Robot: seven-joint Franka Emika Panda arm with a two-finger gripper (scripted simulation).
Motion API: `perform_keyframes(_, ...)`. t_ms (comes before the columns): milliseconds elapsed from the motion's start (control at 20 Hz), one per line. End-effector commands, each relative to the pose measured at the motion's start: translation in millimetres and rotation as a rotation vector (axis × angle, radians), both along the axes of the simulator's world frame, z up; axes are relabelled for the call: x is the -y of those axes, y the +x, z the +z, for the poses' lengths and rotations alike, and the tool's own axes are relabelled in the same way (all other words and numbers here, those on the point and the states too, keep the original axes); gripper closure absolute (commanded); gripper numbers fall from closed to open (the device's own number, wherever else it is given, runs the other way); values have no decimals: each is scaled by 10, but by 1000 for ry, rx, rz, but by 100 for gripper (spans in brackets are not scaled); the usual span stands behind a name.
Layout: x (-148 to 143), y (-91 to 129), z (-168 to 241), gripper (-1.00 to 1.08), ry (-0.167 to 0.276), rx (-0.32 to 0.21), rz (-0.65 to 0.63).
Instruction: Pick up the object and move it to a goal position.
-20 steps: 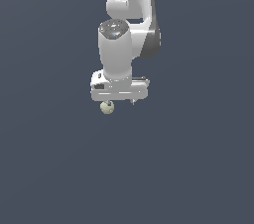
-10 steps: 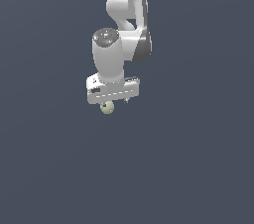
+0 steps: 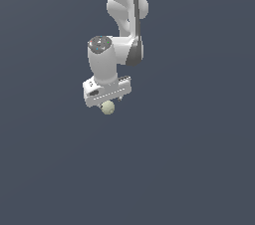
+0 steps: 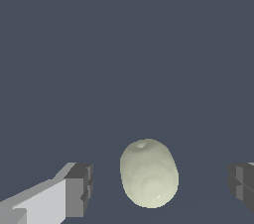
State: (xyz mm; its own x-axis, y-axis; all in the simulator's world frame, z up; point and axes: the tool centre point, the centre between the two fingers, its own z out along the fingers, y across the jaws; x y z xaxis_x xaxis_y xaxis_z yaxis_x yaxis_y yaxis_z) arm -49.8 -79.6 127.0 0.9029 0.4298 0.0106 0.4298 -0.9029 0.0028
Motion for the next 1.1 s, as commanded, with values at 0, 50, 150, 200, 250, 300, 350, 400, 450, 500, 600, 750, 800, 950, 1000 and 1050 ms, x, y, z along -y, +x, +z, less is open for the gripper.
perform_keyframes(0, 63, -80, -79, -92, -2, -2, 57)
perform_keyframes(50, 86, -111, -108, -92, -2, -3, 78)
perform_keyframes(150, 128, -169, -161, -92, -3, -5, 117)
perform_keyframes(200, 146, -195, -184, -92, -3, -5, 134)
perform_keyframes(250, 163, -220, -207, -92, -3, -6, 151)
perform_keyframes(300, 178, -244, -227, -92, -3, -7, 167)
perform_keyframes(350, 192, -266, -246, -92, -3, -7, 181)
perform_keyframes(400, 205, -286, -263, -92, -3, -8, 194)
perform_keyframes(450, 216, -305, -278, -92, -4, -8, 206)
perform_keyframes(500, 227, -322, -292, -92, -4, -9, 217)
perform_keyframes(600, 244, -350, -316, -92, -4, -9, 235)
perform_keyframes(750, 261, -380, -340, -92, -4, -10, 254)
perform_keyframes(800, 264, -386, -345, -92, -4, -10, 258)
perform_keyframes(950, 269, -395, -351, -92, -3, -10, 263)
perform_keyframes(1000, 267, -391, -348, -92, -3, -11, 259)
perform_keyframes(1050, 268, -391, -352, -92, -3, -11, 259)
